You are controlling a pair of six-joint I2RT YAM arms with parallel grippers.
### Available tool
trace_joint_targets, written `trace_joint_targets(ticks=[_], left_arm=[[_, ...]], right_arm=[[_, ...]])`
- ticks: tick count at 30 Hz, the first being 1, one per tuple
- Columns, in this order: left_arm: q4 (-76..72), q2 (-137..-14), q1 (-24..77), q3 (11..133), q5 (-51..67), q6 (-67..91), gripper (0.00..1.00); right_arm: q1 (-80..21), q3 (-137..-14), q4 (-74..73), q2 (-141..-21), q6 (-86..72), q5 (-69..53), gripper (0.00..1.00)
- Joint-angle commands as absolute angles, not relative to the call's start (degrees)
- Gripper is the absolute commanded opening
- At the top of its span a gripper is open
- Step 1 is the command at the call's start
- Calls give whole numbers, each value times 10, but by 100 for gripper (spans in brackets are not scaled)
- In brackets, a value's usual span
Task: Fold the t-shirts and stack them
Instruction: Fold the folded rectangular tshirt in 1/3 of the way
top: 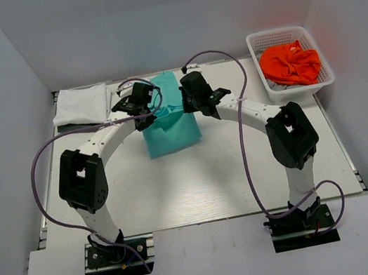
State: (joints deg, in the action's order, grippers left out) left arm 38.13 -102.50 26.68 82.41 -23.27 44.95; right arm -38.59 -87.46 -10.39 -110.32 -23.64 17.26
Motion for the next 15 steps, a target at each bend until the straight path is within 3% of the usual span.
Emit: trace_joint_targets(ticks=[1, 13, 14, 15], left_arm=[[352, -1038, 251, 860, -227, 422, 0], [319, -1139, 208, 924, -171, 385, 0], [319, -1145, 208, 932, -171, 385, 3], [326, -1163, 201, 944, -171, 385, 30]], right_arm=[[-375, -913, -68, -1125, -209, 134, 0], [-349, -1001, -48, -1239, -204, 100, 0], [-350, -1008, -47, -1250, -208, 101, 0], [-346, -1016, -46, -1258, -218, 100, 1]])
